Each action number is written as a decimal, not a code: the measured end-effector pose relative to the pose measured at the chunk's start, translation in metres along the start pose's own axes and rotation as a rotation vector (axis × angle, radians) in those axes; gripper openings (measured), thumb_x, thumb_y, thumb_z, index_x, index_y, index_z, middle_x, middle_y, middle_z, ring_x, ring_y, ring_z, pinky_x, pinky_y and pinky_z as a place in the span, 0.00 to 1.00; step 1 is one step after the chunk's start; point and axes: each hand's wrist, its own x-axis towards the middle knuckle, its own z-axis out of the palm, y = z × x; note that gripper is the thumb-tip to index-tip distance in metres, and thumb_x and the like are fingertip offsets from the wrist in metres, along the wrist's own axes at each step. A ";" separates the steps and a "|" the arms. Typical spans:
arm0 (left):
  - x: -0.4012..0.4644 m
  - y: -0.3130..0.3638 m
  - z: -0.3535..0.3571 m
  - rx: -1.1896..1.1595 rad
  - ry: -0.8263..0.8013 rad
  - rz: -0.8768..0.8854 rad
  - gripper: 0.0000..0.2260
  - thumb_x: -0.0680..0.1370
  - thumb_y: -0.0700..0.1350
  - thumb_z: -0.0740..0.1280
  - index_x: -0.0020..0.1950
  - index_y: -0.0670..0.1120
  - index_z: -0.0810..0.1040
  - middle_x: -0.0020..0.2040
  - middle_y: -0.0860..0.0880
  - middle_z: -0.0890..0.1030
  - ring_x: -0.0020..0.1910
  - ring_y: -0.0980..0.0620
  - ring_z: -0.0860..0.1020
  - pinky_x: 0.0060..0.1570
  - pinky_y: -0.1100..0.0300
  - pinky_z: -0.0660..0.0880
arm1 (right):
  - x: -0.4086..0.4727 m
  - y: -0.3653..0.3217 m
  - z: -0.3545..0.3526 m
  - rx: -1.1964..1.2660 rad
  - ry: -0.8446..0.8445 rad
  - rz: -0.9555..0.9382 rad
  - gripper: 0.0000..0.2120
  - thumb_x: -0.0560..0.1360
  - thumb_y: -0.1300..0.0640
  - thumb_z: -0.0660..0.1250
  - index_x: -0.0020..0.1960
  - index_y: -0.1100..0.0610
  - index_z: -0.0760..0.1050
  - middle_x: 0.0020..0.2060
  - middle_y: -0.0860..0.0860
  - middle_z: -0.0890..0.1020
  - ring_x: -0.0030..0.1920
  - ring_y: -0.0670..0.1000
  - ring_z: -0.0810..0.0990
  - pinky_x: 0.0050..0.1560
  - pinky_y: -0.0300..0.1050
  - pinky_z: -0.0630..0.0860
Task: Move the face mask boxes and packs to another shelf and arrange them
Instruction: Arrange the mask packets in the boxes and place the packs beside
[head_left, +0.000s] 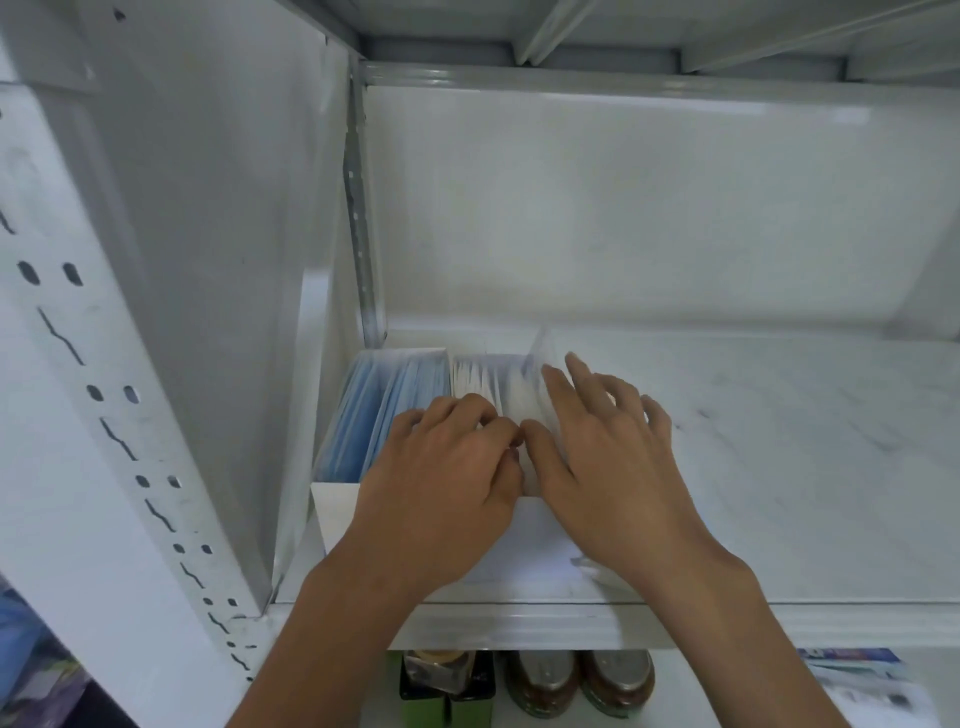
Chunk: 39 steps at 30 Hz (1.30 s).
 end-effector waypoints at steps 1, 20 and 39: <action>0.000 0.000 0.000 -0.005 0.003 0.002 0.23 0.79 0.53 0.47 0.59 0.51 0.80 0.56 0.53 0.79 0.55 0.52 0.76 0.60 0.49 0.73 | -0.001 0.002 -0.001 0.010 0.005 -0.016 0.27 0.84 0.42 0.48 0.79 0.51 0.59 0.80 0.49 0.61 0.78 0.53 0.59 0.78 0.59 0.52; -0.003 0.001 -0.001 -0.024 0.055 0.002 0.24 0.79 0.53 0.48 0.57 0.51 0.83 0.55 0.52 0.83 0.54 0.51 0.79 0.60 0.48 0.74 | 0.039 0.016 -0.006 -0.007 -0.113 -0.033 0.15 0.79 0.57 0.55 0.59 0.53 0.79 0.57 0.49 0.82 0.59 0.56 0.76 0.55 0.53 0.66; -0.014 -0.006 -0.012 -0.155 0.440 0.062 0.07 0.77 0.39 0.65 0.47 0.47 0.83 0.40 0.53 0.84 0.38 0.53 0.80 0.50 0.54 0.77 | 0.043 0.012 0.004 0.067 -0.192 -0.080 0.46 0.65 0.19 0.36 0.75 0.39 0.62 0.47 0.44 0.83 0.60 0.53 0.77 0.59 0.54 0.62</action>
